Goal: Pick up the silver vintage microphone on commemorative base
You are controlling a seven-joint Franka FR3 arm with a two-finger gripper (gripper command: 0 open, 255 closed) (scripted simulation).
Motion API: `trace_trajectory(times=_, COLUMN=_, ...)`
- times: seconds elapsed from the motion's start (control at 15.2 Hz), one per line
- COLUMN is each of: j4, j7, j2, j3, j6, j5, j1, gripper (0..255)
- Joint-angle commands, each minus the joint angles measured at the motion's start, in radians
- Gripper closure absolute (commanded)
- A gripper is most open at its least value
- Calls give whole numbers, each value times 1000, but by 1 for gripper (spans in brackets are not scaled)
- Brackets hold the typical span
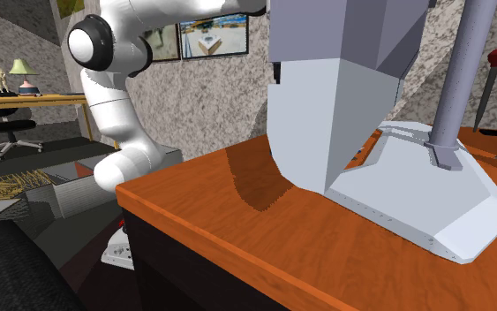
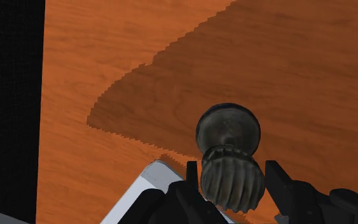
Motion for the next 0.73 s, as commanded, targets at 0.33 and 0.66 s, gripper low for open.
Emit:
trace_trajectory(times=0.33, j4=160, j7=-16, j2=53, j3=0, j6=-105, j5=1, j1=-1, gripper=255)
trace_trajectory(times=0.66, j4=240, j7=-24, j2=83, j3=0, j6=-155, j5=1, j1=-1, gripper=255)
